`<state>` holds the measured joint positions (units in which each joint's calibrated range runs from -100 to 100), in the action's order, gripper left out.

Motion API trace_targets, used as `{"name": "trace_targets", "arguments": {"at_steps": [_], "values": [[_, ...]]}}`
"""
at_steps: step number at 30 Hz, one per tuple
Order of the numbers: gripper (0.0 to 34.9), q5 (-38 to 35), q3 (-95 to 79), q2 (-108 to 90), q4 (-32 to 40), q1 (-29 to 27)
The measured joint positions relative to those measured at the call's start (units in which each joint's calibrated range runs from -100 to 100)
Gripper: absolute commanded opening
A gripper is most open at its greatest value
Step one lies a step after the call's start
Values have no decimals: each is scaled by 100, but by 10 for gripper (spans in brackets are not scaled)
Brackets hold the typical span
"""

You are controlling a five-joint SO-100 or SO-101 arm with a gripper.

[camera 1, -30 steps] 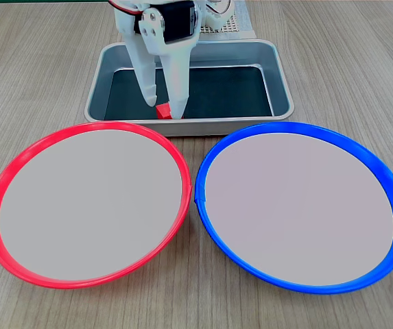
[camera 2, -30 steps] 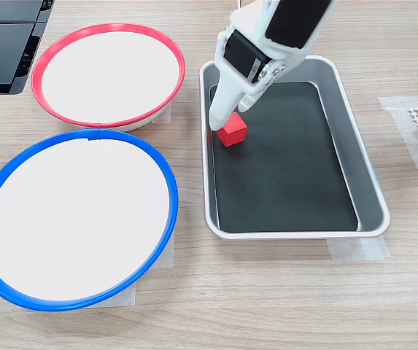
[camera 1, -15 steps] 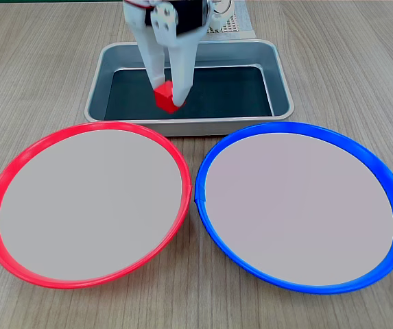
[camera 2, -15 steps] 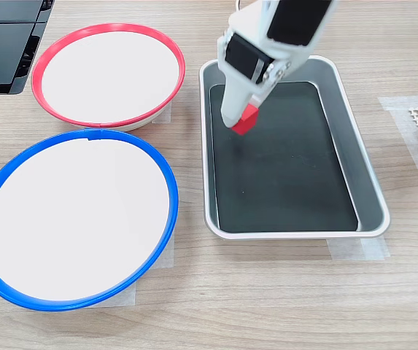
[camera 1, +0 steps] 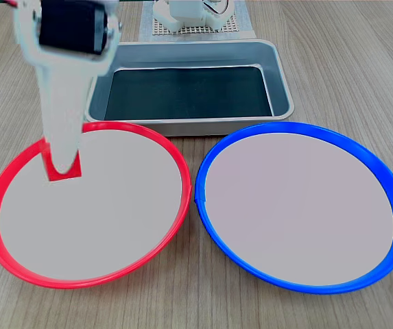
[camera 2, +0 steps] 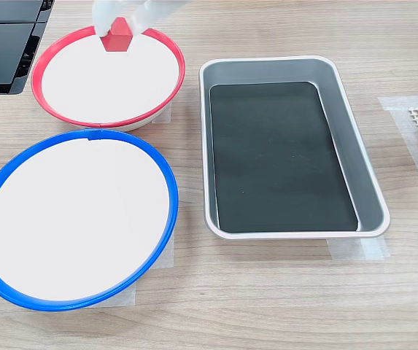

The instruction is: Move a red block from tray to red dish

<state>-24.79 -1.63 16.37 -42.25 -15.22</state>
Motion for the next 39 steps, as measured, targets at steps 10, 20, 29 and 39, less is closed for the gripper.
{"name": "trace_targets", "arguments": {"at_steps": [10, 20, 29, 39], "values": [[244, -29, 82, 665, 538, 257], [2, 718, -1733, -1279, 1166, 416], [1, 2618, -7015, -7272, 1207, 1080], [1, 2750, -9628, -10810, -114, 1195]]}}
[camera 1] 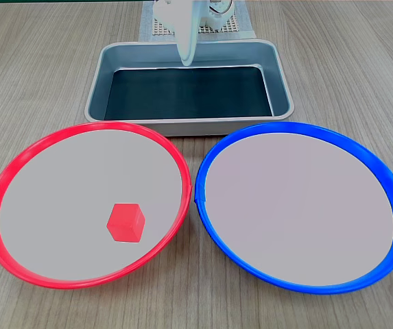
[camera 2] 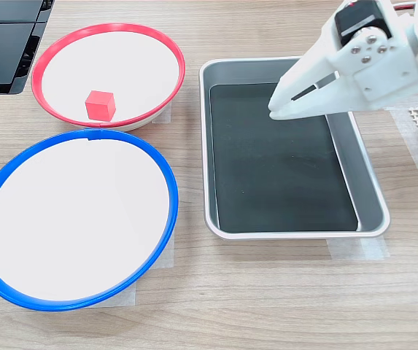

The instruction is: Move a red block from tray to red dish

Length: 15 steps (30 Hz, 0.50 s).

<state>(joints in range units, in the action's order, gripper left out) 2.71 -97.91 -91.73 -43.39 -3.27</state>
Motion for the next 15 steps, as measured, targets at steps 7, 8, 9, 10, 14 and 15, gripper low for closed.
{"name": "trace_targets", "arguments": {"at_steps": [7, 8, 9, 10, 14, 15], "values": [[3, 5, -209, -656, -367, -168], [24, 10, -209, -708, -383, -239], [24, 5, -209, -622, -392, -239], [6, 5, -209, -656, -392, -221], [4, 5, -209, -699, -392, -204], [4, 5, -209, -759, -392, -204]]}}
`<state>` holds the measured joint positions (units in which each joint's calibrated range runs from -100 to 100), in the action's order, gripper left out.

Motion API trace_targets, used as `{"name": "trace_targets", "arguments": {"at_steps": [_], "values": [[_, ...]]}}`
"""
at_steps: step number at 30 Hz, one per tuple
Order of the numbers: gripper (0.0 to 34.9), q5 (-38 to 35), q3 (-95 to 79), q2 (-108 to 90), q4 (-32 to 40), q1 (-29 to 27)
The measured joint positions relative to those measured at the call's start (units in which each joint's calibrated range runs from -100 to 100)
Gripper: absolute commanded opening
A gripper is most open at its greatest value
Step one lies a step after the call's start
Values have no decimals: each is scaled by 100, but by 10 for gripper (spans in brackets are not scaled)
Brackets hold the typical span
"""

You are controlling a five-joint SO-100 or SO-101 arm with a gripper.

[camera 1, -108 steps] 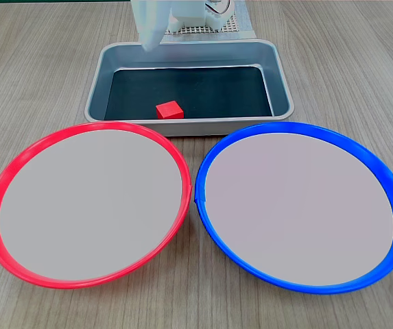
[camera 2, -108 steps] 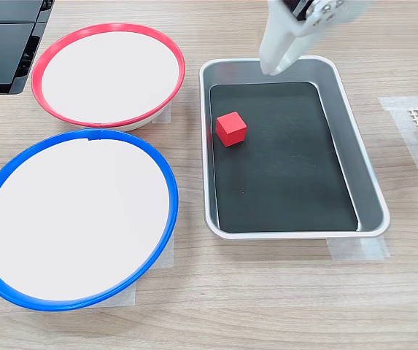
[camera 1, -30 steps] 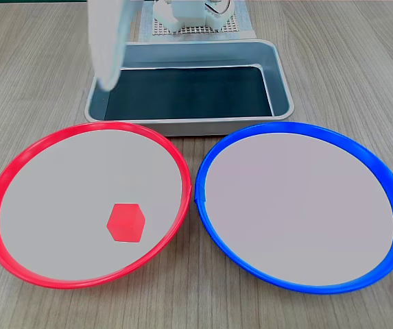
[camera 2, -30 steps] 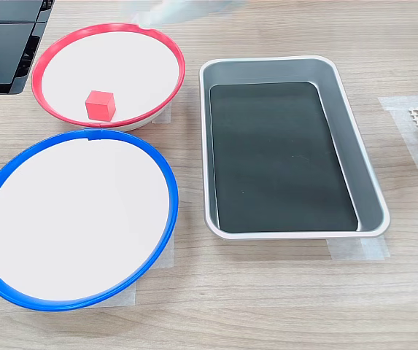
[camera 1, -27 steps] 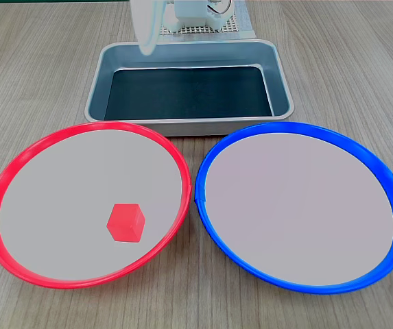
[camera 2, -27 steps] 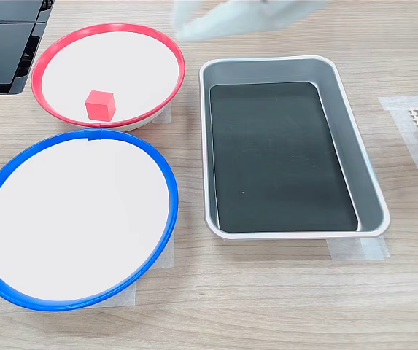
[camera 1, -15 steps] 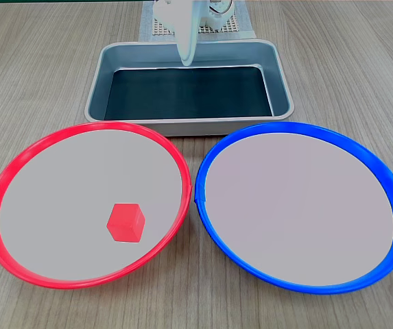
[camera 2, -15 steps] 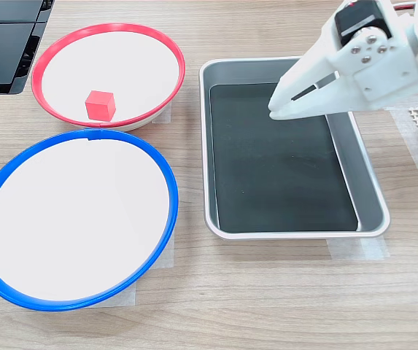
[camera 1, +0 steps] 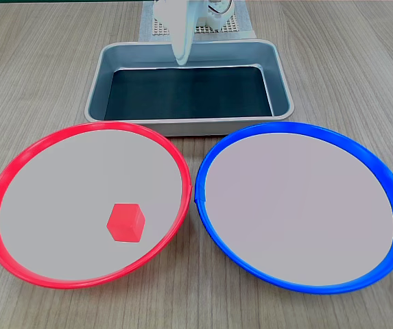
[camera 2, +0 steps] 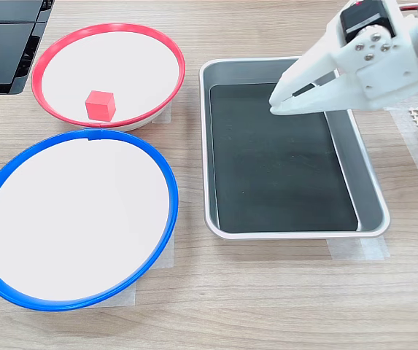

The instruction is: Move a red block from tray to red dish

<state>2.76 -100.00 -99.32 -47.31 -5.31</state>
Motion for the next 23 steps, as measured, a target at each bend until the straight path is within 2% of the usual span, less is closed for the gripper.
{"name": "trace_targets", "arguments": {"at_steps": [23], "values": [[4, 0, 0, 60, 0, 0]]}}
